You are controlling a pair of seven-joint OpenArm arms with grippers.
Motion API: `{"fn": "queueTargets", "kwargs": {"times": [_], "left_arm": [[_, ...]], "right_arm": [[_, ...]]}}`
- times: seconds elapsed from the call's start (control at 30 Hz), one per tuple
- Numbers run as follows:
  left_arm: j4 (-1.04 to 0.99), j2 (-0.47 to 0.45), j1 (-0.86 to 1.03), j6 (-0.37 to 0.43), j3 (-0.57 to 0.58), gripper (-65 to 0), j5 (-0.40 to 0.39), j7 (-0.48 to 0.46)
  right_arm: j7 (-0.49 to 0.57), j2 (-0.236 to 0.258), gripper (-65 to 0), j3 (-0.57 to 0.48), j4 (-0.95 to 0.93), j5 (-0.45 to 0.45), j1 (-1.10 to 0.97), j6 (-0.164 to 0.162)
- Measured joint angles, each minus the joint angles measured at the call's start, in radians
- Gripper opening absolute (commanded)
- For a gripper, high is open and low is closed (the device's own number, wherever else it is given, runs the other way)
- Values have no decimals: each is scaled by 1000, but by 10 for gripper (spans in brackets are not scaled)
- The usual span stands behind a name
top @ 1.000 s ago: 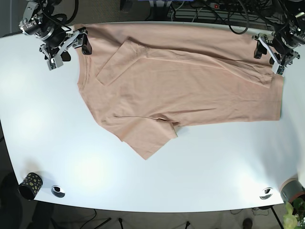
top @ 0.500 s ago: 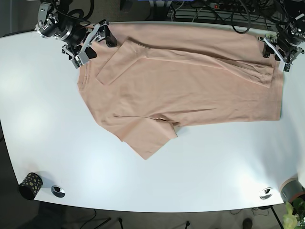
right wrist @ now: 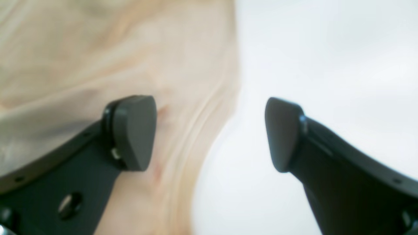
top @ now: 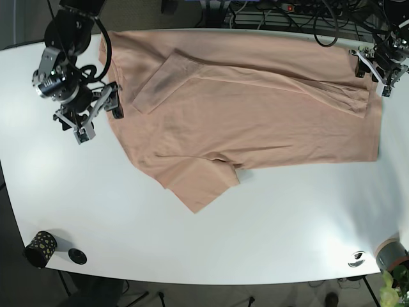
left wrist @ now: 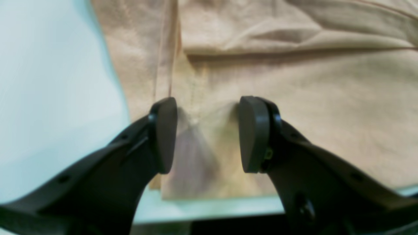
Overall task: Fold the T-shirt properly
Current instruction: 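Move the right gripper to the sleeve and left gripper to the side seam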
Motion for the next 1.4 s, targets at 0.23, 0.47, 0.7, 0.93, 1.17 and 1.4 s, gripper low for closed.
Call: {"fn": "queueTargets", "kwargs": {"times": [0.23, 0.47, 0.7, 0.93, 1.17, 1.4], "left_arm": [[127, 3, 8, 0, -6, -375, -2, 56], [186, 67, -63, -1, -79, -375, 13, 75], [189, 64, -154, 0, -78, -374, 22, 54], [187, 64, -216, 0, -79, -371, 32, 68], [90, 55, -260, 0, -77, -369, 39, 66], [14, 17, -328, 68, -79, -236, 35, 62]], "right_arm": [[-1, 5, -154, -2, -219, -52, 194, -3], [6, 19, -154, -1, -426, -51, 336, -3], [117, 27, -154, -84, -613, -54, 414, -7], [209, 20, -154, -110, -750, -47, 446, -3], [225, -18, -155, -174, -755, -47, 456, -10], [266, -41, -155, -173, -758, -45, 451, -3]]}}
